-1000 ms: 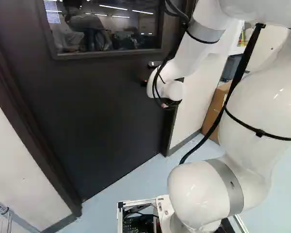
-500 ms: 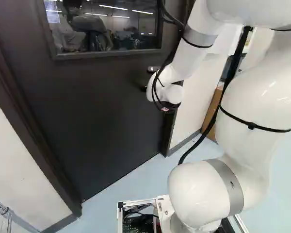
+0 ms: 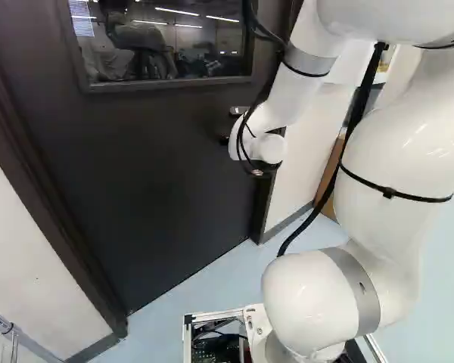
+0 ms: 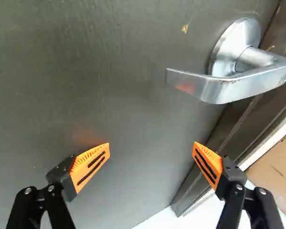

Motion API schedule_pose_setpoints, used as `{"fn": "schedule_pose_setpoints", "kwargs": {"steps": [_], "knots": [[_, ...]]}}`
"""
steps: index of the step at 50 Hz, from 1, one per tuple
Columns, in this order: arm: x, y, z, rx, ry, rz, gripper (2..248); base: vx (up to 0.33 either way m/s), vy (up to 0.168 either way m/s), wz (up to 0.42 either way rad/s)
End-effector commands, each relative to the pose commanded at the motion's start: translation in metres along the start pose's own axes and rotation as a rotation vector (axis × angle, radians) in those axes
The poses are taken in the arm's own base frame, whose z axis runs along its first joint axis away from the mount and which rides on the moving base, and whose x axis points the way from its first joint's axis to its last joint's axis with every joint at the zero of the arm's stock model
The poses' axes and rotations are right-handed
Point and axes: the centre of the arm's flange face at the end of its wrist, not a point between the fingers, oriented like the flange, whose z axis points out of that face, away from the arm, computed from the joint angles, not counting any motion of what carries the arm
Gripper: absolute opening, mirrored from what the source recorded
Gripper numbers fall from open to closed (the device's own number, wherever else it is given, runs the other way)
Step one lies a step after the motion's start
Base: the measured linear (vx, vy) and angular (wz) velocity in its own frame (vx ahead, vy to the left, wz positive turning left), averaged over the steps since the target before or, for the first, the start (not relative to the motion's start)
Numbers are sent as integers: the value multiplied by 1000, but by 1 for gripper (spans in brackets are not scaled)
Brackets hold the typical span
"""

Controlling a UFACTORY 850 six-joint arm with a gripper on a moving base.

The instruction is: Open the door and move inside

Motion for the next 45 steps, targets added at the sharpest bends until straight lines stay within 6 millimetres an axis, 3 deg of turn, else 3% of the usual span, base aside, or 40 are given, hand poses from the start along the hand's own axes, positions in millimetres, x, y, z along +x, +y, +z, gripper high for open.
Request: {"fn": "schedule_pose_setpoints", "kwargs": {"steps": [28, 45], "knots": [[4, 12, -64, -30, 66, 9, 247, 0, 0, 0], [17, 13, -77, -33, 111, 10, 247, 0, 0, 0]]}}
